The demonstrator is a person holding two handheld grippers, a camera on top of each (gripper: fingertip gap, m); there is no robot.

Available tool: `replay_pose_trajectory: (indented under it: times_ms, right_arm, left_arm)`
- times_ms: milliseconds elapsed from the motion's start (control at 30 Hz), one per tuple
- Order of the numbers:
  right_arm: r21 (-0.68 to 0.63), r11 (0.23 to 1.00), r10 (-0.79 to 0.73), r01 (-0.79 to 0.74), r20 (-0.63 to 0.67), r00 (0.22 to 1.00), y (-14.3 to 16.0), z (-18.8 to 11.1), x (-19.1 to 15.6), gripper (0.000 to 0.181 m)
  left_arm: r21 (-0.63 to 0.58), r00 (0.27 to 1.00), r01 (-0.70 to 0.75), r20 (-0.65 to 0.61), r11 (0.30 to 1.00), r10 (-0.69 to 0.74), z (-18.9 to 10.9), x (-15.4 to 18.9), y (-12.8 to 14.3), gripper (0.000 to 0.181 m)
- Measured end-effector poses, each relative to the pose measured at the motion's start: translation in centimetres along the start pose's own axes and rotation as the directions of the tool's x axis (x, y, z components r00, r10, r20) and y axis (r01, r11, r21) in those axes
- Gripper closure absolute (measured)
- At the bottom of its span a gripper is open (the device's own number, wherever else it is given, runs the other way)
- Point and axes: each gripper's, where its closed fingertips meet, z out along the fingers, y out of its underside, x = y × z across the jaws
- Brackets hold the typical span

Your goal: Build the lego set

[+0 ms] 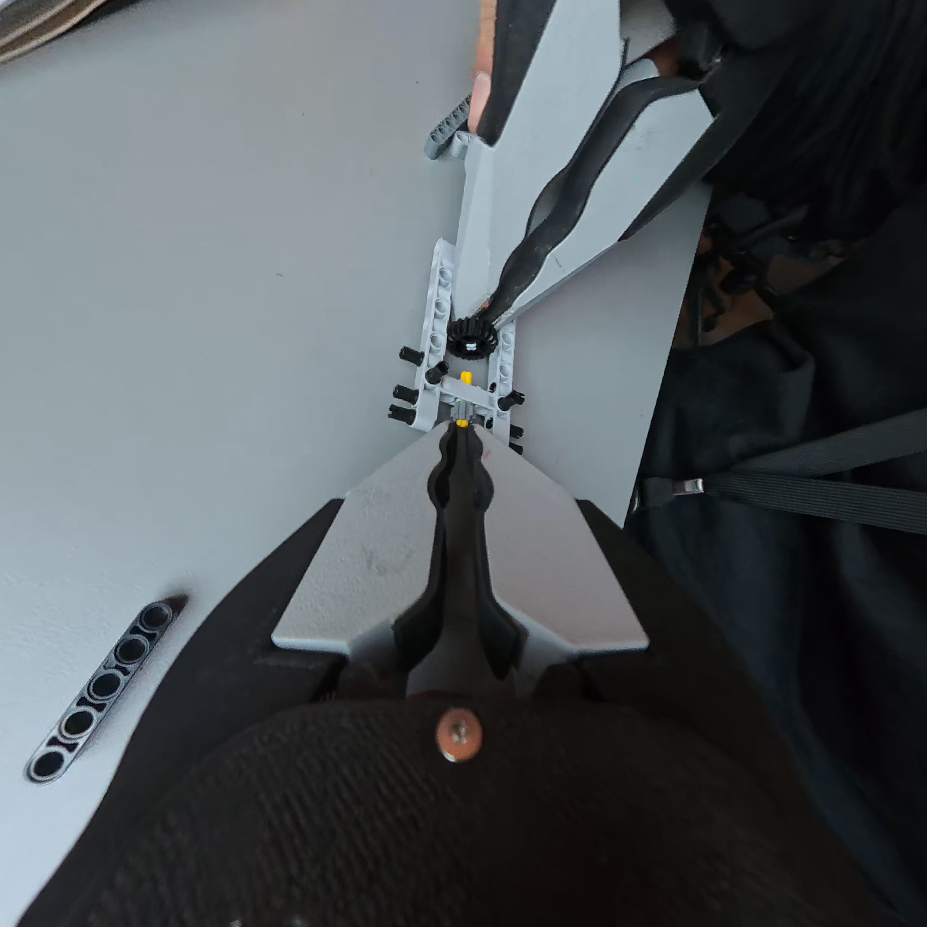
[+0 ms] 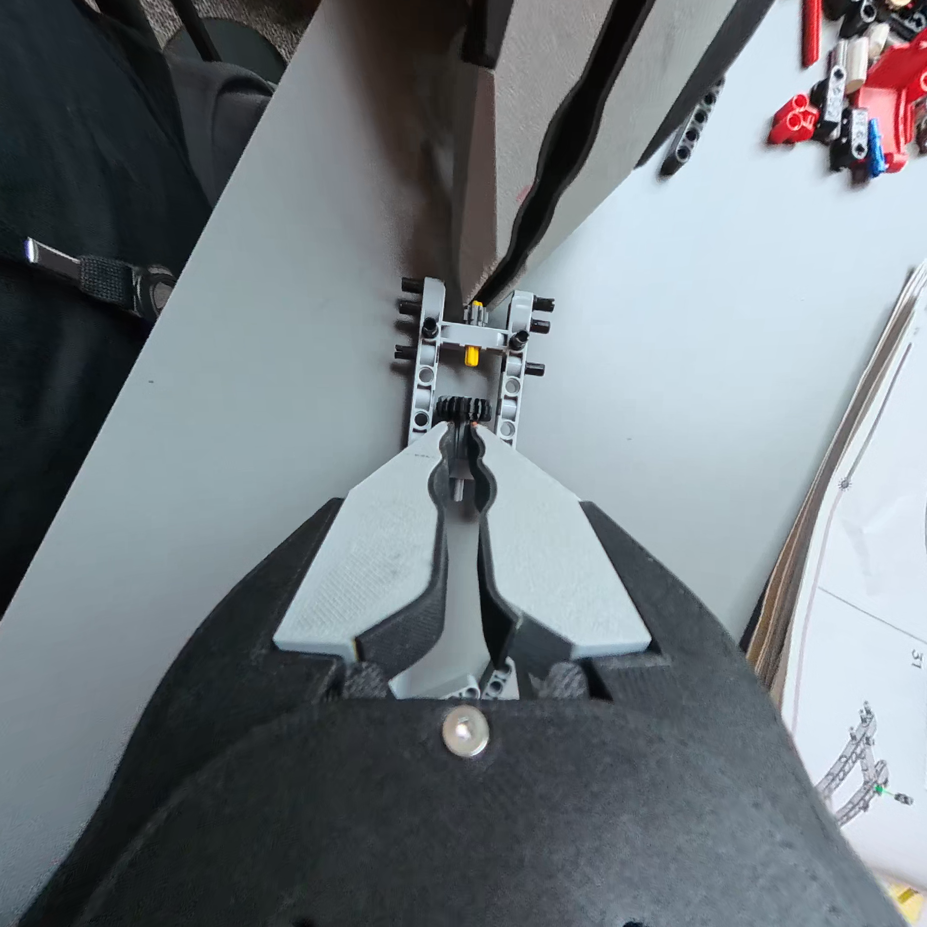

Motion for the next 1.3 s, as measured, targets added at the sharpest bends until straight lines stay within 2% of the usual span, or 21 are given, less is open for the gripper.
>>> replay_pose_trajectory:
  times_ms: [267, 467, 600, 767, 867, 967, 1200, 1300]
  right_arm:
    - [0.064, 0.996, 0.052, -0.054, 0.036, 0.998, 0.2, 0.1, 0.1, 0.180]
    - [0.032, 0.991, 0.127, -0.128, 0.035, 0.991, 0.2, 0.2, 0.5, 0.180]
    - [0.014, 0.992, 0.122, -0.122, 0.011, 0.992, 0.3, 0.2, 0.7, 0.180]
    - [-0.003, 0.992, 0.129, -0.129, 0.009, 0.992, 0.3, 0.2, 0.7, 0.180]
    - [-0.010, 0.987, 0.164, -0.163, 0.018, 0.986, 0.3, 0.2, 0.7, 0.180]
    - [-0.010, 0.984, 0.177, -0.177, 0.017, 0.984, 0.4, 0.2, 0.7, 0.180]
    - [-0.023, 0.991, 0.133, -0.133, 0.009, 0.991, 0.4, 0.2, 1.1, 0.180]
    - [-0.014, 0.986, 0.166, -0.166, 0.030, 0.986, 0.4, 0.3, 1.2, 0.180]
  left_arm:
    - [0.025, 0.988, 0.130, -0.085, 0.991, -0.128, -0.2, 0.1, -0.2, 0.181]
    - [0.019, 0.993, 0.107, -0.043, 0.994, -0.106, -0.4, 0.3, 0.2, 0.176]
    - [0.025, 0.993, 0.116, -0.036, 0.993, -0.115, -0.9, 0.5, 0.6, 0.166]
    - [0.095, 0.990, 0.132, -0.062, 0.987, -0.127, -1.8, 1.0, -0.4, 0.164]
    - [0.034, 0.994, 0.101, -0.035, 0.994, -0.100, -0.5, 1.1, 0.3, 0.162]
    - [0.010, 0.998, 0.063, -0.031, 0.998, -0.063, 0.4, 1.4, 0.4, 0.168]
    - [-0.002, 0.992, 0.092, -0.088, 0.996, -0.092, 0.3, 1.0, 0.1, 0.168]
    - [-0.011, 0.994, 0.066, -0.086, 0.998, -0.067, 0.4, 0.9, 0.0, 0.168]
